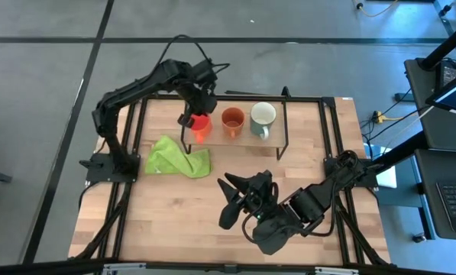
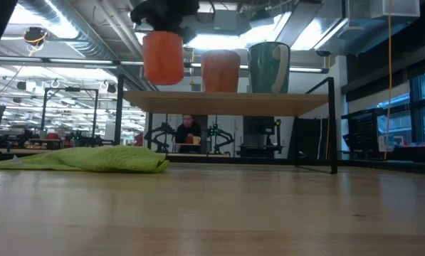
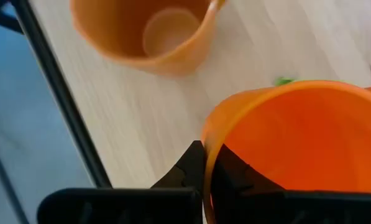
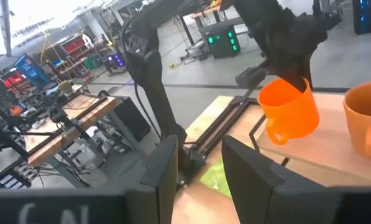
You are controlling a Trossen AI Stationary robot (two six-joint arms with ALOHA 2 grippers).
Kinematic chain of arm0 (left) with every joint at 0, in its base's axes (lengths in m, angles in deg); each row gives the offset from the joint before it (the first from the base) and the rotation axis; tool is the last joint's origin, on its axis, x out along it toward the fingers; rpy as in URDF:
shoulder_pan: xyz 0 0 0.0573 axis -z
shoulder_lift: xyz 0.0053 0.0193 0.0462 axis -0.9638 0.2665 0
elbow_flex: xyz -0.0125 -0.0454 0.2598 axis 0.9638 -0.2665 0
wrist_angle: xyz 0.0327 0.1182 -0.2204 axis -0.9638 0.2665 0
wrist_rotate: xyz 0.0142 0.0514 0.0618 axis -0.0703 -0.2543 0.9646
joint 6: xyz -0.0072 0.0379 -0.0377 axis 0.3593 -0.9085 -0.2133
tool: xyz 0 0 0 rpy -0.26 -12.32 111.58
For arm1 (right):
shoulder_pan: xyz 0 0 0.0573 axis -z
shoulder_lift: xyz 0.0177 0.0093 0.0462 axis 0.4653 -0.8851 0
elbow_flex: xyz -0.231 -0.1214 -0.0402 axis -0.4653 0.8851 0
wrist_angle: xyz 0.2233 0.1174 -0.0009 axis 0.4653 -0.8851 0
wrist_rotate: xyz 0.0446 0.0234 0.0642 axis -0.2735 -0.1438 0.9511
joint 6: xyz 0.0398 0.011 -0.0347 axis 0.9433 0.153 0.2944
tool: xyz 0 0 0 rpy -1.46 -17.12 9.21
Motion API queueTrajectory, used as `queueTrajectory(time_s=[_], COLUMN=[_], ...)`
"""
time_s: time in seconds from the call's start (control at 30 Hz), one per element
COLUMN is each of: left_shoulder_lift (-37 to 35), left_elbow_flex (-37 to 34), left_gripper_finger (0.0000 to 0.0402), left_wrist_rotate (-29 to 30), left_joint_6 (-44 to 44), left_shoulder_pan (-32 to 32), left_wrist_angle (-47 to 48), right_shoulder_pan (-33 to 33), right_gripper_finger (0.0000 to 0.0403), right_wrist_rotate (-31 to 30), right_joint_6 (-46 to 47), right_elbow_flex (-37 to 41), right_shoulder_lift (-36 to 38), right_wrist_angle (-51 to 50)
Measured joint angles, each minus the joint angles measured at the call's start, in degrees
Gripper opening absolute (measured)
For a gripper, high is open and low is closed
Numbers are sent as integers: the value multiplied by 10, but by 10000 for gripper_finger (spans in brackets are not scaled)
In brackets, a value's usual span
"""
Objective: Stack small to large cups/mugs on shelf
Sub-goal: Put the orange mug on the shelf
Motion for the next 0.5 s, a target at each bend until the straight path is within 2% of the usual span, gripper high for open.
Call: queueTrajectory(time_s=[0.2, 0.5], left_shoulder_lift=[23, 47], left_elbow_flex=[0, 0], left_gripper_finger=[2, 2], left_wrist_rotate=[16, 1], left_joint_6=[-19, -51], left_shoulder_pan=[-19, -24], left_wrist_angle=[13, 14], right_shoulder_pan=[0, 2], right_gripper_finger=[128, 128], right_wrist_rotate=[22, 36], right_joint_6=[60, 114], right_elbow_flex=[0, 0], right_shoulder_lift=[0, 0], right_wrist_angle=[-48, -84])
